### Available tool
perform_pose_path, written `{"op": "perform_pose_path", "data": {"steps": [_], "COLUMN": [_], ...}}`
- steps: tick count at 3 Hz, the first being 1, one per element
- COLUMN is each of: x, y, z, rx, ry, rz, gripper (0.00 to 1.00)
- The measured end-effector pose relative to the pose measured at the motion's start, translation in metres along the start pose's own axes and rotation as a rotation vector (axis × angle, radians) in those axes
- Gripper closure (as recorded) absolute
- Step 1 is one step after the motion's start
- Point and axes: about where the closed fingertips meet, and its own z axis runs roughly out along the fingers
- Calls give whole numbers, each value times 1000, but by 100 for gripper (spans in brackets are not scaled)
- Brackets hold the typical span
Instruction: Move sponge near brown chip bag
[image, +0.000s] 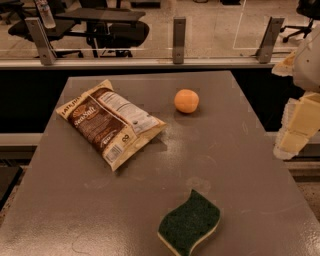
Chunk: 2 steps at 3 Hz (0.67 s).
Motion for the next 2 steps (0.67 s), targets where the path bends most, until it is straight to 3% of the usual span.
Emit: {"op": "perform_pose_path", "data": {"steps": [2], "x": [-3], "y": [0], "z": [-2], "rx": [1], "ry": [-9], "rz": [-10], "gripper": [0]}}
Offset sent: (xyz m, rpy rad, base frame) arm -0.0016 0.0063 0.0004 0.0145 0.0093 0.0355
